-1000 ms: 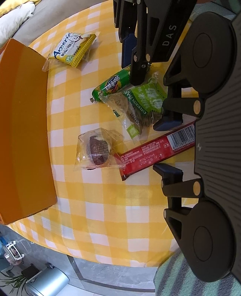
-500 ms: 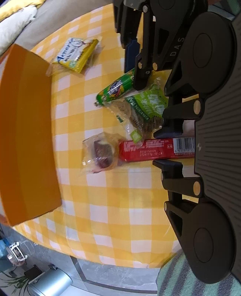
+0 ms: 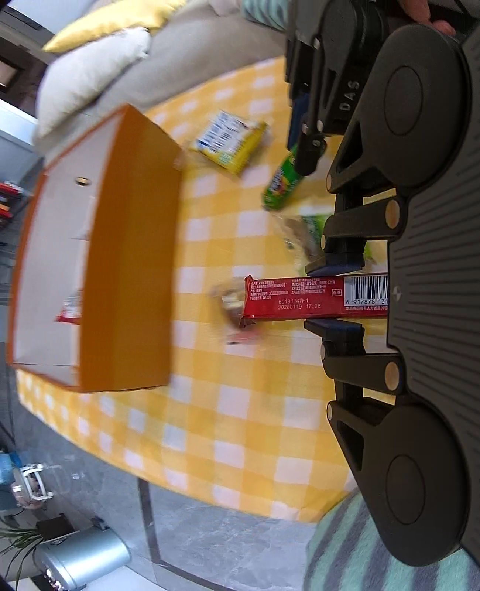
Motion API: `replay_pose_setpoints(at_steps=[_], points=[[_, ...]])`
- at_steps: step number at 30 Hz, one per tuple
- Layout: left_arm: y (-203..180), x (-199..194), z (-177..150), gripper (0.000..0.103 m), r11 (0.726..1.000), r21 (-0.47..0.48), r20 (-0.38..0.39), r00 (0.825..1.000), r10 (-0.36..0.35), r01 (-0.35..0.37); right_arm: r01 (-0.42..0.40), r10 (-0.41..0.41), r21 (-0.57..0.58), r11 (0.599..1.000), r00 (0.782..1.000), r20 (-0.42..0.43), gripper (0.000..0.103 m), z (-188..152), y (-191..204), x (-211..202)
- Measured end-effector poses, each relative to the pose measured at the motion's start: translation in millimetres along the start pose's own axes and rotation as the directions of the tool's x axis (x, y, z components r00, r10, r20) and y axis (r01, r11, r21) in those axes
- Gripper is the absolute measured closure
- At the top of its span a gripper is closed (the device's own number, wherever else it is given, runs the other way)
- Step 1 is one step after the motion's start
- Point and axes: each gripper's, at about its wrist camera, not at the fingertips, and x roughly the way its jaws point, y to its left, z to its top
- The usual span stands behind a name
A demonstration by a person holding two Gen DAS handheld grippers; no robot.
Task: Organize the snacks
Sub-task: 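Carry both items over the orange box and open both tools to drop them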
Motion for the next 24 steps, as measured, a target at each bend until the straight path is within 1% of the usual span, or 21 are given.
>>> replay_pose_setpoints(at_steps=[6,13,17,20,24], points=[[-1,-27,19,0.077,0.999,-0.008,0.079,0.996,-0.033,0.034,0.000,-0.002,0.038,0.999,0.998,0.057,0.083,7,-6,-21],[-10,-45,50,0.077,0.997,0.030,0.143,0.987,-0.071,0.067,0.000,-0.011,0.073,0.997,0.989,0.149,0.084,21,-14,-57],[-21,-55,72,0.077,0.994,0.070,0.172,0.981,-0.094,0.083,0.007,-0.023,0.086,0.996,0.982,0.185,0.083,34,-19,-76],[-28,-59,88,0.077,0.990,0.092,0.181,0.976,-0.125,0.110,0.010,-0.028,0.087,0.996,0.978,0.207,0.083,46,-22,-88],[-41,-64,111,0.077,0.985,0.139,0.209,0.970,-0.127,0.099,0.021,-0.038,0.073,0.997,0.969,0.244,0.084,65,-24,-102]])
